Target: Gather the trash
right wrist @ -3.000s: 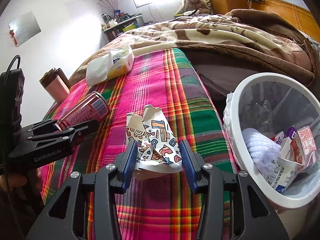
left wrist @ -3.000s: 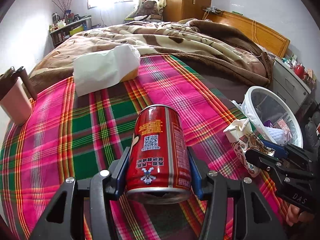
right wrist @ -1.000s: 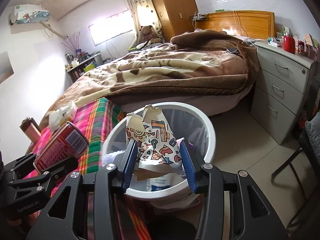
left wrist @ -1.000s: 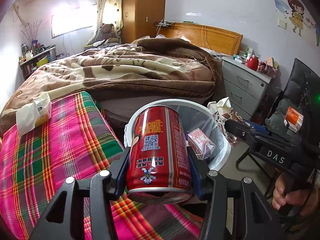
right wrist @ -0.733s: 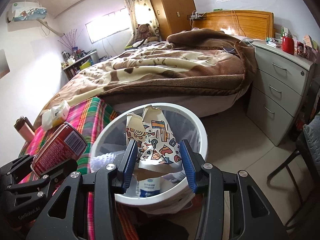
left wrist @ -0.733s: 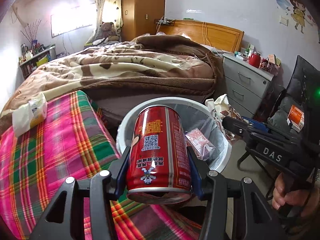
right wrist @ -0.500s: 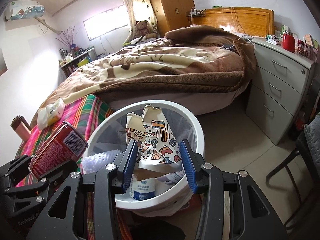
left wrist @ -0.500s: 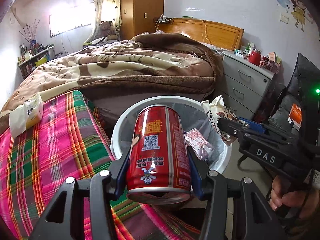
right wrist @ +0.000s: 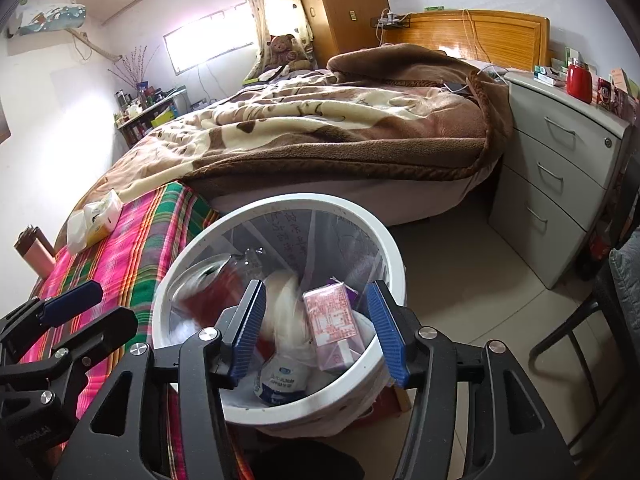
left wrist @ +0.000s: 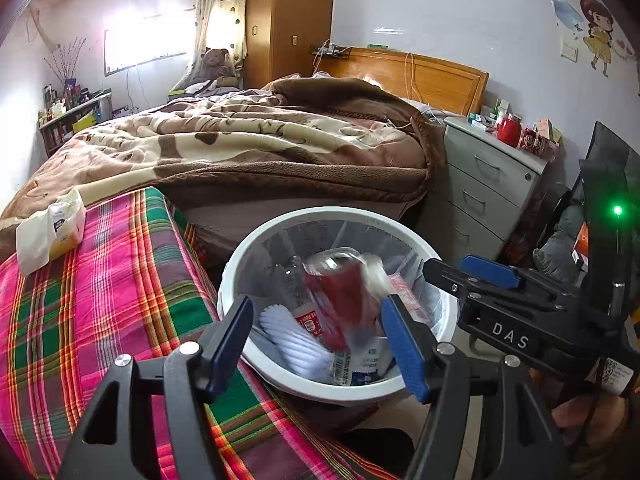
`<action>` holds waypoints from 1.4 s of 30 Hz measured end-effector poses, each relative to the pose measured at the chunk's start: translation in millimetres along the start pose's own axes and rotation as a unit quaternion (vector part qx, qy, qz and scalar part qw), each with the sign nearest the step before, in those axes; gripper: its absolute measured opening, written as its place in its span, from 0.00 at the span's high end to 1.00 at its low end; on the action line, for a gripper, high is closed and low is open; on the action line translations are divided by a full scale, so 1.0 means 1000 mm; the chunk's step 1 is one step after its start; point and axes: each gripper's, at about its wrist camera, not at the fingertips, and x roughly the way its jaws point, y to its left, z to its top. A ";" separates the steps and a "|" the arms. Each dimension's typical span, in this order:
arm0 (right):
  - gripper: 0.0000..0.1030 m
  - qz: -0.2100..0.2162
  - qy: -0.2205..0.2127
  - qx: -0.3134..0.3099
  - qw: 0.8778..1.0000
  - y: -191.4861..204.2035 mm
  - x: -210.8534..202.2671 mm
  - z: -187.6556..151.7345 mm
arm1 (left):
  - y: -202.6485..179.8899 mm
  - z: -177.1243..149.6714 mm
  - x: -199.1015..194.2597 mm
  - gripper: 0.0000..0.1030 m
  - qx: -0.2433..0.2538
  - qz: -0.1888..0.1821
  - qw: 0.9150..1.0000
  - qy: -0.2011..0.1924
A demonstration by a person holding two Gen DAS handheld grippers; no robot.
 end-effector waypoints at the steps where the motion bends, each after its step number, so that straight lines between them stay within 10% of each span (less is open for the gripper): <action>1: 0.47 0.001 -0.002 0.000 1.000 0.000 -0.002 0.000 | 0.001 -0.001 -0.002 0.30 -0.001 0.001 1.000 0.000; 42: 0.36 0.024 -0.101 -0.063 0.993 0.083 -0.088 -0.070 | 0.051 -0.082 -0.115 0.18 -0.064 0.133 0.985 -0.089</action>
